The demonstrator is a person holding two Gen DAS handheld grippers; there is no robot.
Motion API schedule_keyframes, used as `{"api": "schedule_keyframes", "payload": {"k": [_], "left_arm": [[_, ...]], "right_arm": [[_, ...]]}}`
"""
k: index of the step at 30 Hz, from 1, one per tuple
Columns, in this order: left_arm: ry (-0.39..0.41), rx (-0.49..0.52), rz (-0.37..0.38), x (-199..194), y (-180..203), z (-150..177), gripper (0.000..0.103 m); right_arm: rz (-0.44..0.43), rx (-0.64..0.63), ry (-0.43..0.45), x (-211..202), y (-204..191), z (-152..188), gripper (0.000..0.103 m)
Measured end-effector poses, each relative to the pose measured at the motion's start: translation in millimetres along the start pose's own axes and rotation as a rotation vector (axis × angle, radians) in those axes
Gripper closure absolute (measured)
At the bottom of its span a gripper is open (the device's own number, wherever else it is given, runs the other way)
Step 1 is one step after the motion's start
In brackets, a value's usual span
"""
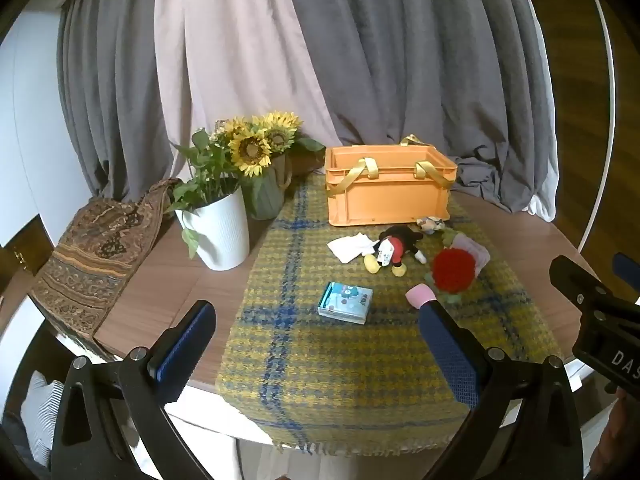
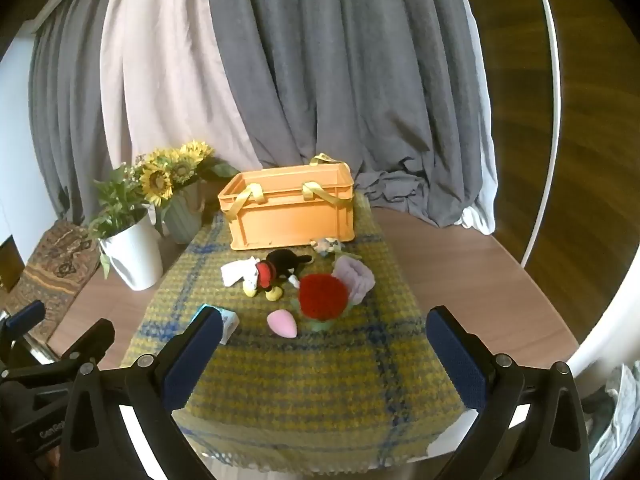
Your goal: Organize soft objects
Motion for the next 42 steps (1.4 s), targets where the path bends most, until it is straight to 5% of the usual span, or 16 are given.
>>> {"api": "schedule_keyframes", "payload": {"k": [42], "left_arm": [[0.039, -0.006, 0.003, -5.3, -7.1, -12.8, 0.0]], "right_arm": [[0.025, 0.014, 0.029, -4.7, -6.6, -2.9, 0.0]]}}
Point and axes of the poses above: each gripper's, at about its wrist camera, not at the fingertips, and x roughly the way its jaws point, y to its right, z to its underside, the point moved 8 cm from there along x, roughly the way its jaws point, and after that the axes turned 5 degrees about x, right-handed, at the moved point
